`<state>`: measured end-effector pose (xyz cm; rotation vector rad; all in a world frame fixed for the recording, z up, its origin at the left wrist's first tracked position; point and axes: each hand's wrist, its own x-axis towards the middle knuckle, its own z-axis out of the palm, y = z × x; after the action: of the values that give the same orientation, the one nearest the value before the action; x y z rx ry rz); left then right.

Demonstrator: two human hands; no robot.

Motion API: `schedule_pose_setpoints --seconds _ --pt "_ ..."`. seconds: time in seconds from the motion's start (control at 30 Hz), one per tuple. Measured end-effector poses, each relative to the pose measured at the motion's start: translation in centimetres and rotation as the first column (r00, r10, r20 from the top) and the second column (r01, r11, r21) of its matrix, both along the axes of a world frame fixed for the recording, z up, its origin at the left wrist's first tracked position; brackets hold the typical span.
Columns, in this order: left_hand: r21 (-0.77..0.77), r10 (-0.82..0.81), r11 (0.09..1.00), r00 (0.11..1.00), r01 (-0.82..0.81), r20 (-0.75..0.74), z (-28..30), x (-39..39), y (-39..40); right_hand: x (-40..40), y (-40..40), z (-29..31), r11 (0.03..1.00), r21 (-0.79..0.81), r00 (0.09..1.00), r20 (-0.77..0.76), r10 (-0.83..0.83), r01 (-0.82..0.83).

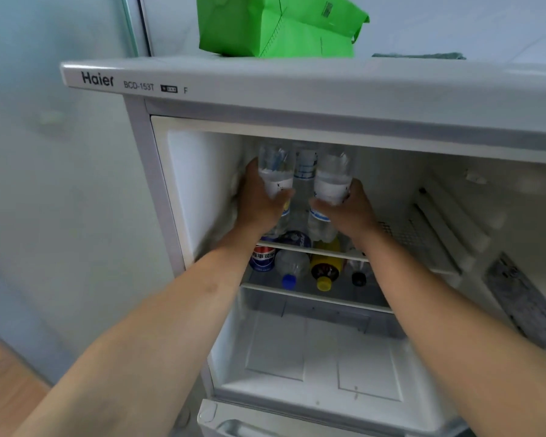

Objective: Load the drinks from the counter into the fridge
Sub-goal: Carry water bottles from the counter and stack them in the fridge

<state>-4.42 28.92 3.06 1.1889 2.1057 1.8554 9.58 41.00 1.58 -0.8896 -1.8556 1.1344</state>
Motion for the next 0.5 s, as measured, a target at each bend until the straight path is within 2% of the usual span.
schedule_pose_setpoints --seconds 0.07,0.13,0.17,0.33,0.5 --pt "-0.106 0.064 0.991 0.990 -0.078 -0.128 -0.9 0.2 -0.8 0.7 0.2 -1.0 0.999 0.048 0.988 0.153 -0.027 0.020" --pt "-0.201 0.114 0.966 0.963 -0.165 -0.243 -1.9 0.8 -1.4 0.7 0.1 -1.4 1.000 0.021 0.985 0.171 -0.020 0.017" --pt "-0.229 0.125 0.956 0.960 -0.184 -0.250 -2.2 1.1 -1.5 0.5 -0.1 -1.4 1.000 0.001 0.987 0.158 -0.008 0.008" --pt "-0.164 0.131 0.978 0.991 -0.128 0.005 -2.3 2.2 -0.1 -1.1 -0.4 -1.2 0.999 -0.050 0.995 0.099 0.008 -0.003" --pt "-0.092 0.121 0.989 0.988 -0.112 0.099 -2.9 1.5 1.9 -2.8 0.4 -1.1 0.999 -0.038 0.993 0.114 0.009 -0.005"
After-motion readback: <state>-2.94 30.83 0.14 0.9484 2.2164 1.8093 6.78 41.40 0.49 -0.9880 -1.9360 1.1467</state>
